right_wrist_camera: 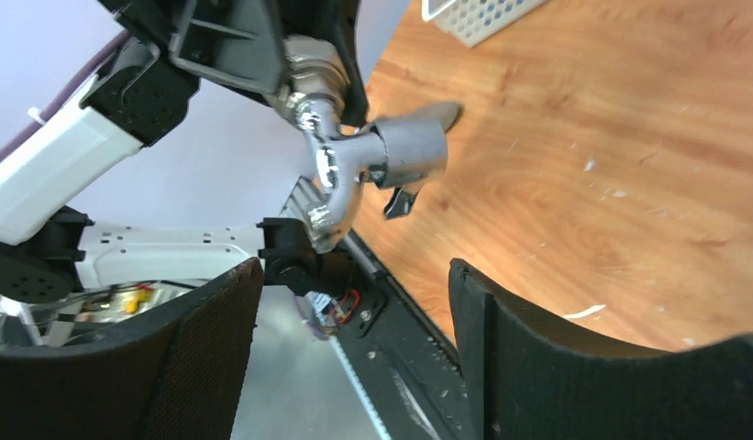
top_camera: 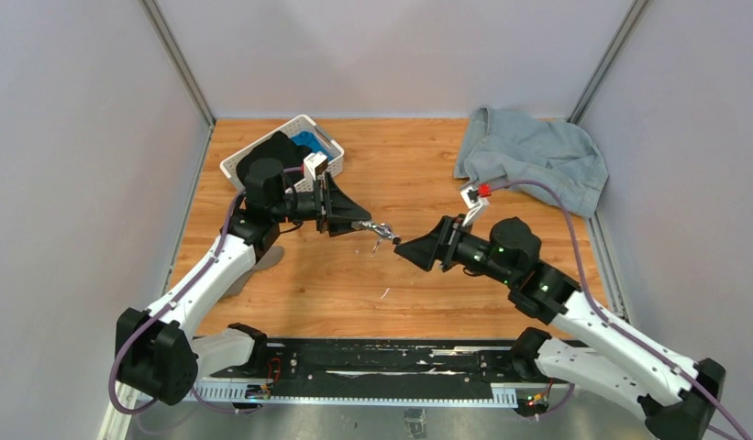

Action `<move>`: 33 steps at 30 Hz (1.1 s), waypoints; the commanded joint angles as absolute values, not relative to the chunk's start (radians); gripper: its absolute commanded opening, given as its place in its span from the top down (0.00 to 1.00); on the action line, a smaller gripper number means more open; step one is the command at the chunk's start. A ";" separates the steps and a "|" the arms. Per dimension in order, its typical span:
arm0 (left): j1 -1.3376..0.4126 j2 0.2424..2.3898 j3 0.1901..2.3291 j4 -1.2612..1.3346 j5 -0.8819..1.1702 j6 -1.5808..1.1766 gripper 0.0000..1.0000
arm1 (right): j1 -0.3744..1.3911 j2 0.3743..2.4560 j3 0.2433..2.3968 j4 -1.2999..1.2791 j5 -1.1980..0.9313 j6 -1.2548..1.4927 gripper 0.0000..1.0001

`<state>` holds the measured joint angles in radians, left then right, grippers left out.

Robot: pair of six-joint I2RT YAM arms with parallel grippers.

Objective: Install the water faucets

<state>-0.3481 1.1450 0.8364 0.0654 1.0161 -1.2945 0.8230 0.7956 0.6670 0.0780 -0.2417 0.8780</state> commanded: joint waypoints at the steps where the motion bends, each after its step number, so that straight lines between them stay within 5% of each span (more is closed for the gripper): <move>1: -0.345 1.125 0.850 0.101 1.036 -1.319 1.00 | 0.816 0.699 0.759 -0.137 -0.179 0.524 0.28; 8: -0.345 1.132 0.872 0.048 1.049 -1.286 1.00 | 0.905 0.625 0.674 0.086 -0.222 -0.077 0.27; 21: -0.345 1.141 0.873 0.048 1.047 -1.281 1.00 | 1.023 0.872 0.662 0.380 -0.107 -0.179 0.22; 33: -0.345 1.138 0.864 0.062 1.049 -1.285 1.00 | 1.023 0.984 0.636 0.496 -0.047 0.022 0.77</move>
